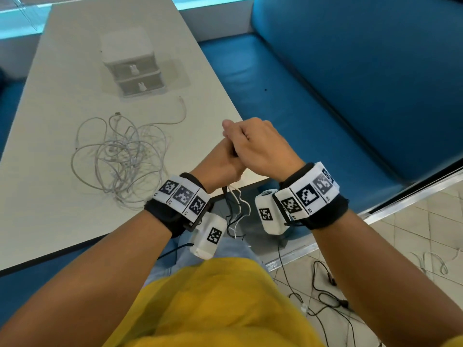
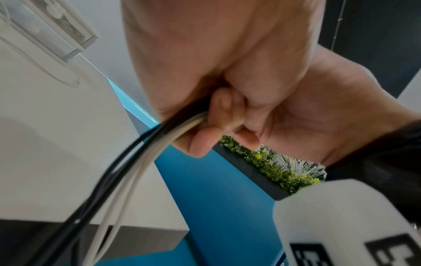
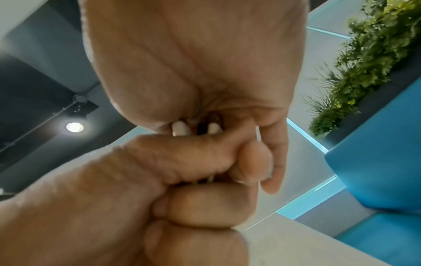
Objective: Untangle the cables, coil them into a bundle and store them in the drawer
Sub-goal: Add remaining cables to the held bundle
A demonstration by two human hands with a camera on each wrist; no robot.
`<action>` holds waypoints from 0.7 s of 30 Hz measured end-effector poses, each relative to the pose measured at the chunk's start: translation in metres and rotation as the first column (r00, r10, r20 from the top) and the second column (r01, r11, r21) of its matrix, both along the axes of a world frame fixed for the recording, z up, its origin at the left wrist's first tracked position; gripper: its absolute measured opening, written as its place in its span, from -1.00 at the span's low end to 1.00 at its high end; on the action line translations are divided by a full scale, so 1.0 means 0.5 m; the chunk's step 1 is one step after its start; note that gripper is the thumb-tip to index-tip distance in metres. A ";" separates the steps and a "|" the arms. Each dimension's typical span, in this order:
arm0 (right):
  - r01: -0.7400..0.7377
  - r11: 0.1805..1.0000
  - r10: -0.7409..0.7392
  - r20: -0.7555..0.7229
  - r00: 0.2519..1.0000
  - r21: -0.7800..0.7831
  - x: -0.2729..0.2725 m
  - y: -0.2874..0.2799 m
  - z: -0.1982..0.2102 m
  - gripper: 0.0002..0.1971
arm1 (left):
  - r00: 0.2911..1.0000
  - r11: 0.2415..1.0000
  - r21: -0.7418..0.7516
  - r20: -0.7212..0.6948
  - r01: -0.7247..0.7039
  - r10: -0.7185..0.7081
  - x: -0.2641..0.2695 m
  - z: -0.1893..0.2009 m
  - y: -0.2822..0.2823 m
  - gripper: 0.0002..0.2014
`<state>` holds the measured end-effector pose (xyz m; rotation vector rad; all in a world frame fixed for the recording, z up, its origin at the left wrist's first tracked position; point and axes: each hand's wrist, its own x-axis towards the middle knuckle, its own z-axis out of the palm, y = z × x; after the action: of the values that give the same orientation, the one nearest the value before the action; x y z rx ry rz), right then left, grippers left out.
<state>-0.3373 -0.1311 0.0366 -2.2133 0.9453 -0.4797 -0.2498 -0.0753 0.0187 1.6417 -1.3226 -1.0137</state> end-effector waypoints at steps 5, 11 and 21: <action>-0.034 0.999 0.034 0.011 0.999 -0.038 -0.014 -0.006 0.019 -0.52 | 0.996 0.998 0.001 -0.067 -0.057 0.057 0.006 -0.003 -0.007 -0.89; -0.069 0.998 0.069 -0.024 0.997 -0.006 -0.010 -0.035 0.039 -0.44 | 0.997 1.000 0.002 -0.073 -0.015 0.015 0.016 0.026 -0.013 -0.74; -0.166 0.983 0.135 -0.302 0.944 -0.078 -0.018 -0.026 0.042 -0.41 | 0.996 0.998 -0.026 -0.065 0.054 -0.055 0.020 0.024 0.000 -0.74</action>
<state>-0.3465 -0.1442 0.0576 -2.4757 0.9074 -0.1287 -0.2396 -0.0755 0.0309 1.5490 -1.3374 -1.0707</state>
